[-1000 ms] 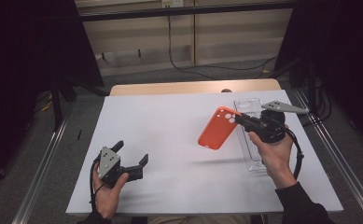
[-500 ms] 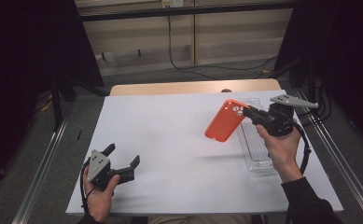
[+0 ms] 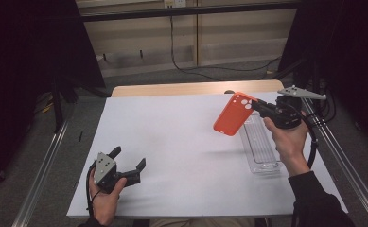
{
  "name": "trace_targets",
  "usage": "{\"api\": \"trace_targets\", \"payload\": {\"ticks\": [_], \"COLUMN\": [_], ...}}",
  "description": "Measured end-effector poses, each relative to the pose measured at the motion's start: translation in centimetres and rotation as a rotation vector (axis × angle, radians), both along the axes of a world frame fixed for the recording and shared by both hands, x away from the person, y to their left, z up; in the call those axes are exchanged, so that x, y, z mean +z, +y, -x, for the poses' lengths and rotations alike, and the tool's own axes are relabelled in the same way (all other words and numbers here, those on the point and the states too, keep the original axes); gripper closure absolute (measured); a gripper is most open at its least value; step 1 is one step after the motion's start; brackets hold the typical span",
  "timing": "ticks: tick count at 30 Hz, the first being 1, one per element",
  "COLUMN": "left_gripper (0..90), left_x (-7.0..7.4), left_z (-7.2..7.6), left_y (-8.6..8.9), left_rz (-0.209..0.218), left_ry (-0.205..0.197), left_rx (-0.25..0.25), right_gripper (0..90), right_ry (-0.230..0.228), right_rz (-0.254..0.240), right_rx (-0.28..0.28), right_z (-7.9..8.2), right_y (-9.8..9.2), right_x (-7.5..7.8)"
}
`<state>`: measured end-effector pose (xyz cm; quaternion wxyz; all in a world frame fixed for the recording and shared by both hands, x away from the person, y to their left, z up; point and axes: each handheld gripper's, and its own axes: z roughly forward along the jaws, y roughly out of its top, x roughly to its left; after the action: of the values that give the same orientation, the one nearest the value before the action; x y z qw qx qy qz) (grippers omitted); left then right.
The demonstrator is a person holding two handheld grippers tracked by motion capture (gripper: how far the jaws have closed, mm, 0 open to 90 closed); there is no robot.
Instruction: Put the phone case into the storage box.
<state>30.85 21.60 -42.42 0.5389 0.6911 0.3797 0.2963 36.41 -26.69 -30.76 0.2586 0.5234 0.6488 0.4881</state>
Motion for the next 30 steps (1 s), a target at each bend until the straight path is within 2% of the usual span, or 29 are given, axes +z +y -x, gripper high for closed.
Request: {"api": "trace_targets", "payload": {"ticks": [4, 7, 9, 19, 30], "left_gripper": [3.2, 3.1, 3.1, 3.1, 3.5], "left_x": [-0.1, -0.1, -0.2, -0.1, 0.0], "left_z": [-0.1, -0.2, -0.2, -0.1, -0.1], "left_y": [0.1, 0.1, 0.1, 0.0, 0.2], "left_rz": [0.018, 0.012, 0.018, 0.026, 0.026], "left_ry": [0.019, 0.029, 0.035, 0.028, 0.023], "left_rx": [0.000, -0.003, -0.015, -0.009, -0.002], "right_gripper": [82.8, 82.8, 82.8, 82.8, 82.7], "right_ry": [-0.007, -0.039, -0.037, -0.056, -0.054], "right_rz": [0.009, 0.029, 0.029, 0.045, 0.053], "right_rx": [-0.013, -0.009, -0.012, -0.042, -0.088], "right_z": [-0.2, -0.3, -0.3, -0.6, -1.3], "right_y": [-0.5, -0.8, -0.9, -2.2, -4.0], "right_x": [0.3, 0.6, 0.6, 1.4, 1.6]}}
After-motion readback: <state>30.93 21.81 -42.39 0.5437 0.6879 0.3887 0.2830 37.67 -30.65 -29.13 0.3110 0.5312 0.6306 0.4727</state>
